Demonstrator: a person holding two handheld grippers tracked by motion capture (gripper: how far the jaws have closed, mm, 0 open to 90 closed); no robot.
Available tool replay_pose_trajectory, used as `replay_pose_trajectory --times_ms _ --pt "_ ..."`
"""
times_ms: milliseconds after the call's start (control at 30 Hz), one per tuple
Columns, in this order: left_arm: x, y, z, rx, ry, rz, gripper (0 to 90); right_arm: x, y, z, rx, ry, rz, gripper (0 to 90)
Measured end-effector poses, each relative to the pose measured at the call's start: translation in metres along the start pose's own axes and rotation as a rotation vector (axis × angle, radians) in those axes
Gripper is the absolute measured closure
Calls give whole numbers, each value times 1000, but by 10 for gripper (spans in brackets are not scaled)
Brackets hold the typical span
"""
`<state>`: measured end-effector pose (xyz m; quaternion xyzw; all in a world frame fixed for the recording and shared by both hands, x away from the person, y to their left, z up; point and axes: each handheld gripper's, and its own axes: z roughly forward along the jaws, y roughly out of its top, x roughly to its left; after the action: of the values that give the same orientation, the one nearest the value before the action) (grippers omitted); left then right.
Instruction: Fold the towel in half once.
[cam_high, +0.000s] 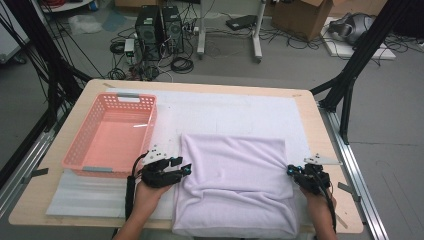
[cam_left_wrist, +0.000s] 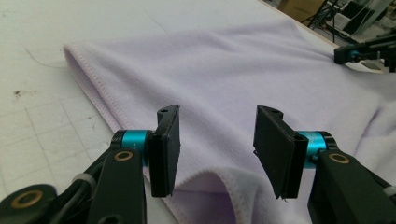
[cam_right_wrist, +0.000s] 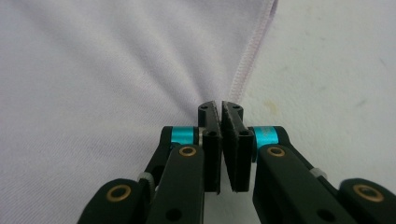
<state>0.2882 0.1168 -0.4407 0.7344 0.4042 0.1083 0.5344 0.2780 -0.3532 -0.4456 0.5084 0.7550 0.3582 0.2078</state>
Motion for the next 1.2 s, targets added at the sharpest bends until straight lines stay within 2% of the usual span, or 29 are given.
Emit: replay_pose_trajectory --times_ms 33,100,200,300,400,433,500,567,633,667,733,767,833,867,933,1000,1067,1100,1133,1167,1200 --pt "2 2 2 -3 6 -1 510 0 -1 -1 1 16 -5 845" --pt "5 5 4 -7 14 -1 508 1 0 -3 -23 30 -24 696" --pt "12 8 9 -45 45 1 495 -3 5 -8 -89 29 16 624" --pt "19 13 18 5 65 11 497 -6 11 -9 -102 29 19 619" --pt "26 16 28 -19 95 26 497 -9 14 -4 -98 45 12 619" --pt "30 16 31 -7 108 7 500 -10 15 -2 -91 49 10 620" --pt "37 18 40 67 149 -23 498 -12 18 4 -87 55 8 619" --pt "42 22 45 86 173 -46 488 -15 21 11 -81 58 5 606" --pt "44 26 50 80 218 -28 457 -16 25 18 -64 50 -2 574" --pt "47 27 52 98 223 -44 456 -16 28 21 -57 46 -4 552" --pt "49 30 60 148 230 -39 431 -18 33 26 -52 34 -2 505" --pt "49 31 62 143 231 -28 425 -18 35 29 -48 31 5 487" --pt "48 33 66 149 234 -37 429 -19 39 34 -46 21 12 469" --pt "47 33 67 156 242 -22 429 -19 41 38 -44 16 11 469" --pt "44 33 69 169 264 19 460 -19 44 44 -24 7 10 464" --pt "42 33 70 166 278 30 547 -17 45 51 1 6 7 489" --pt "42 33 70 167 265 31 641 -16 45 54 5 -3 12 515" --pt "41 33 70 169 248 46 691 -16 45 54 5 -4 20 537" --pt "40 33 71 173 217 64 762 -17 44 54 3 -6 24 585" --pt "37 32 72 177 231 81 828 -18 44 53 4 10 33 656" --pt "37 32 72 176 231 69 832 -19 44 53 5 29 39 712"
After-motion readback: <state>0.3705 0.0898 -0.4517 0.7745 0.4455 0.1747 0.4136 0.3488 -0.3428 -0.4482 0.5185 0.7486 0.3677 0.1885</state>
